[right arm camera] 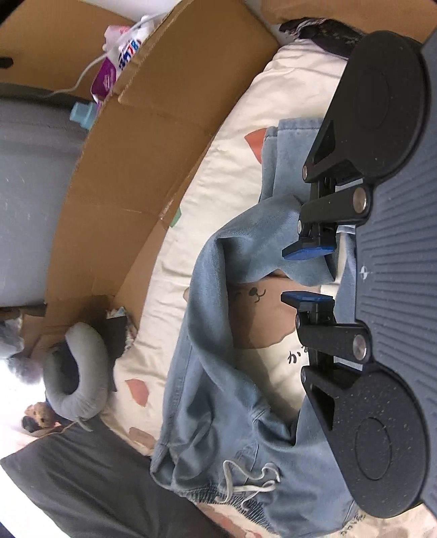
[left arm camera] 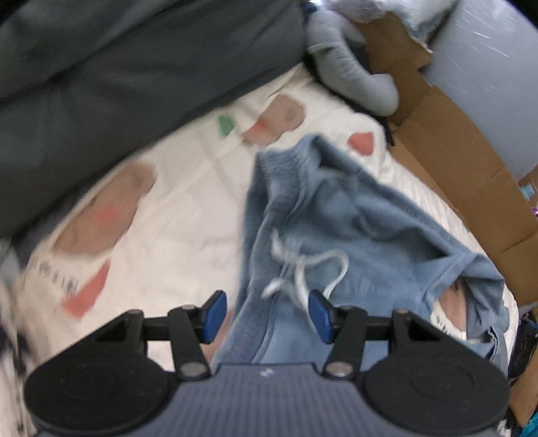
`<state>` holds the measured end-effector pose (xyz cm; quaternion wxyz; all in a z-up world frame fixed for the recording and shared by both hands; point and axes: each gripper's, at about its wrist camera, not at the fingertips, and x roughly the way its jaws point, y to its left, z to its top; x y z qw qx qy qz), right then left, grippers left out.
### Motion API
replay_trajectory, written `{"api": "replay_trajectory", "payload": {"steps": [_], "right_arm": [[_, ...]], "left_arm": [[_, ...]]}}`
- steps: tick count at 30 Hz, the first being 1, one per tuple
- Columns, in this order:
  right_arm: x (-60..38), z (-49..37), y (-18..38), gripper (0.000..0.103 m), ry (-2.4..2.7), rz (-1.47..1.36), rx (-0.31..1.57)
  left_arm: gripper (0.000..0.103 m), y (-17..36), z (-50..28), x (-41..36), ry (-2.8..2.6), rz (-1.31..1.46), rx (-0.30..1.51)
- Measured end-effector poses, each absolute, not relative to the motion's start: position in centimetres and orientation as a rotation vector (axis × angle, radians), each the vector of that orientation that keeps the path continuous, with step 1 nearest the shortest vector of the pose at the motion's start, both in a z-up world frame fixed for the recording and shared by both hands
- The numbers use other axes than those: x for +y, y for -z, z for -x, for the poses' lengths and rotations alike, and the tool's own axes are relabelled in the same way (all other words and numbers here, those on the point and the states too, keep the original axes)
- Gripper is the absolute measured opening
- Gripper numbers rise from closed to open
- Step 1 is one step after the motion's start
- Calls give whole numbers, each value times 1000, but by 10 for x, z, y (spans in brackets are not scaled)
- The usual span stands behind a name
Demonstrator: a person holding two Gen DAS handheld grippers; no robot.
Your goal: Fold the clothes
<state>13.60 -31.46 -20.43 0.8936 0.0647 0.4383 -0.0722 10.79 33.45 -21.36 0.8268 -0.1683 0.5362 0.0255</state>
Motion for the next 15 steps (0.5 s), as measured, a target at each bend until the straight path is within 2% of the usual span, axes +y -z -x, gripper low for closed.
{"api": "replay_trajectory", "payload": {"steps": [7, 15], "right_arm": [[-317, -109, 195, 28, 176, -224, 878], [-314, -89, 196, 33, 183, -283, 864]], "left_arm": [[56, 244, -36, 350, -112, 541, 1147], [56, 276, 1, 359, -191, 721, 1130]]}}
